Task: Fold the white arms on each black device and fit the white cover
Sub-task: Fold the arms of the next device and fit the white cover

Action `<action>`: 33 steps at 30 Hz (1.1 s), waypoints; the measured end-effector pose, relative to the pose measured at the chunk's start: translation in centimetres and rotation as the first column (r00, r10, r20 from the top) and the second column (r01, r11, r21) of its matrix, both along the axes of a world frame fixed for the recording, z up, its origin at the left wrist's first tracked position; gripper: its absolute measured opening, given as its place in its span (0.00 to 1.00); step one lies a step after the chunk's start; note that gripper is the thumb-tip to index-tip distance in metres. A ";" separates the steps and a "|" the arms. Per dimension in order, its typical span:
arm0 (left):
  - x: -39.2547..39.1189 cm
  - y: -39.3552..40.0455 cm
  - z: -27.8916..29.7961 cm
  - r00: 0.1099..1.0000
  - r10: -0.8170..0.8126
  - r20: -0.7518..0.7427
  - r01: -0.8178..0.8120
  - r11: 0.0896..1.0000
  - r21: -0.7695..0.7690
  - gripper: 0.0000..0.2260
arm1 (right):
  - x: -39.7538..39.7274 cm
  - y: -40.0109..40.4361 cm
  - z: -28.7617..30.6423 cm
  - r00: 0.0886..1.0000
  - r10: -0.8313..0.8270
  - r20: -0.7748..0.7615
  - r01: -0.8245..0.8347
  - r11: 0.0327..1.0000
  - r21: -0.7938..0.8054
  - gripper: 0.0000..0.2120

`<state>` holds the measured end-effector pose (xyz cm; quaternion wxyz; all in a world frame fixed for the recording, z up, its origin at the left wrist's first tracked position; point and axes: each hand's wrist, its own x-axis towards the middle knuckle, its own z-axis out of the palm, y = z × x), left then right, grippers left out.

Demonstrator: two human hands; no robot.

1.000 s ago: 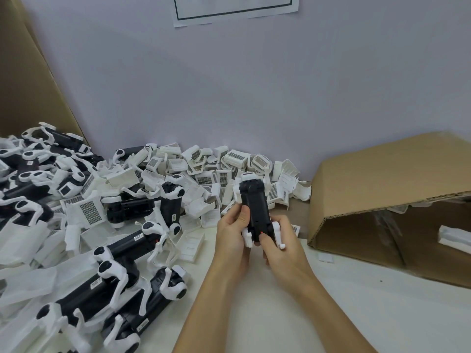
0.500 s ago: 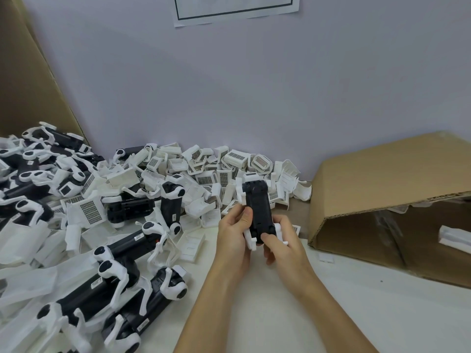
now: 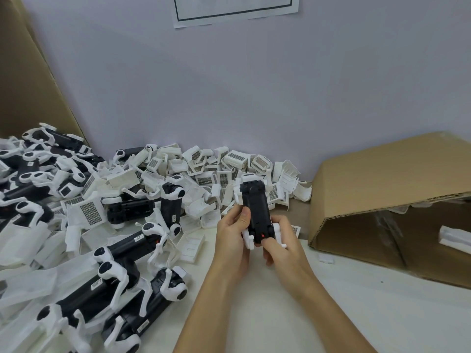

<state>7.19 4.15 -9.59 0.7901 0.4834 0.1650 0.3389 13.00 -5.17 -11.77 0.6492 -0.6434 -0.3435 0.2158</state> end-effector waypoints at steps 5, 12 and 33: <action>0.1 0.1 -0.2 1.000 -0.006 0.009 0.006 1.000 0.029 0.10 | 0.1 -0.1 -0.1 1.000 -0.012 0.000 0.012 1.000 0.000 0.13; 0.1 0.3 -0.4 0.998 -0.050 0.036 0.047 0.996 0.082 0.14 | 0.0 -0.1 0.1 1.000 -0.010 -0.022 0.011 1.000 0.028 0.12; 0.4 0.3 -0.7 0.995 0.040 -0.089 -0.040 0.999 0.006 0.20 | -0.4 0.4 -0.7 0.755 -0.418 0.504 0.354 0.908 0.224 0.27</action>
